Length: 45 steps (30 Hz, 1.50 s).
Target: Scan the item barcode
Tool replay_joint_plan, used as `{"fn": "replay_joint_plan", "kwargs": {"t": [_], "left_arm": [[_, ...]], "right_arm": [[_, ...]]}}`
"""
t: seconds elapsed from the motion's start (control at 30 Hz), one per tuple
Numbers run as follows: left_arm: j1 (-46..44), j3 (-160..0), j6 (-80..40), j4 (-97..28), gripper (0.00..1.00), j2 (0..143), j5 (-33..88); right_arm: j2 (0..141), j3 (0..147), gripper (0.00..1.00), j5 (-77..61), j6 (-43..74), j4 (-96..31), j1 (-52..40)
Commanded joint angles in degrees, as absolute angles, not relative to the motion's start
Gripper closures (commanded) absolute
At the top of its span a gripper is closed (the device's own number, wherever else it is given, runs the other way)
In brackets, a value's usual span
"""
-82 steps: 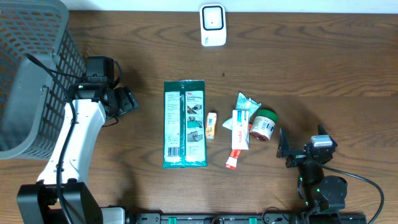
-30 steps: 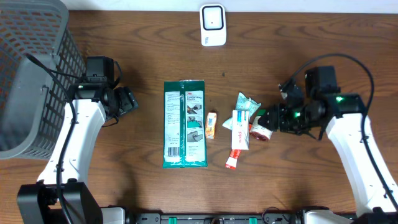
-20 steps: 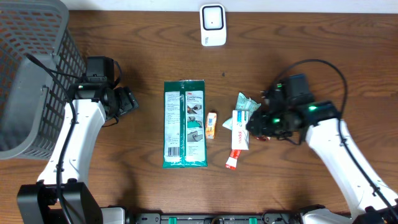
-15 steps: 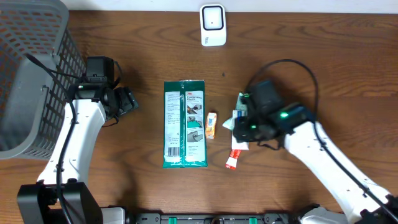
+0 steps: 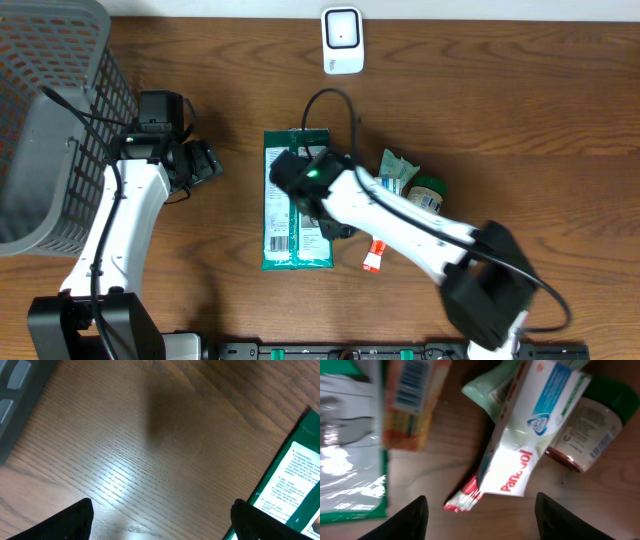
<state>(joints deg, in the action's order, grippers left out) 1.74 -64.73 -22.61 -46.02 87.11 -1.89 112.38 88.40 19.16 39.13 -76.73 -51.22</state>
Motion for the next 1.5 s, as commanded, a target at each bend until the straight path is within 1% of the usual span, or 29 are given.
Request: {"fn": "replay_joint_plan", "kwargs": {"t": [0.0, 0.13, 0.23, 0.33, 0.43, 0.53, 0.67, 0.9, 1.07, 1.27, 1.33, 1.47], "left_arm": [[1.9, -65.0, -22.3, -46.0, 0.11, 87.0, -2.8], [1.9, -65.0, -22.3, -46.0, 0.11, 87.0, -2.8], [1.9, -65.0, -22.3, -46.0, 0.11, 87.0, -2.8], [1.9, -65.0, -22.3, -46.0, 0.11, 87.0, -2.8], [1.9, -65.0, -22.3, -46.0, 0.11, 87.0, -2.8], [1.9, -65.0, -22.3, -46.0, 0.11, 87.0, -2.8], [1.9, -65.0, -22.3, -46.0, 0.11, 87.0, -2.8], [1.9, -65.0, -22.3, -46.0, 0.11, 87.0, -2.8], [1.9, -65.0, -22.3, -46.0, 0.11, 87.0, -2.8], [1.9, -65.0, -22.3, -46.0, 0.11, 87.0, -2.8], [1.9, -65.0, -22.3, -46.0, 0.11, 87.0, -2.8], [1.9, -65.0, -22.3, -46.0, 0.11, 87.0, -2.8]], "right_arm": [[115.9, 89.1, 0.38, 23.4, 43.3, -77.6, -51.5], [117.3, 89.1, 0.39, 24.6, 44.4, -77.6, -51.5], [117.4, 89.1, 0.43, 25.8, 45.0, -77.9, -51.5], [117.4, 89.1, 0.40, 25.7, 45.0, -79.5, -51.2], [116.2, 89.1, 0.45, 21.5, 44.8, -80.9, -49.7], [111.3, 89.1, 0.48, 19.1, 42.2, -82.0, -46.4], [102.9, 89.1, 0.45, 16.3, 38.4, -82.5, -42.0], [89.4, 86.5, 0.44, 2.9, 30.5, -79.5, -32.6], [80.2, 76.6, 0.44, -6.8, 27.7, -72.6, -25.9], [72.1, 58.6, 0.44, -20.7, 26.7, -58.3, -18.3], [71.3, 53.3, 0.44, -24.2, 26.7, -54.4, -17.2], [71.4, 45.8, 0.43, -25.8, 26.7, -48.3, -16.9]]}}
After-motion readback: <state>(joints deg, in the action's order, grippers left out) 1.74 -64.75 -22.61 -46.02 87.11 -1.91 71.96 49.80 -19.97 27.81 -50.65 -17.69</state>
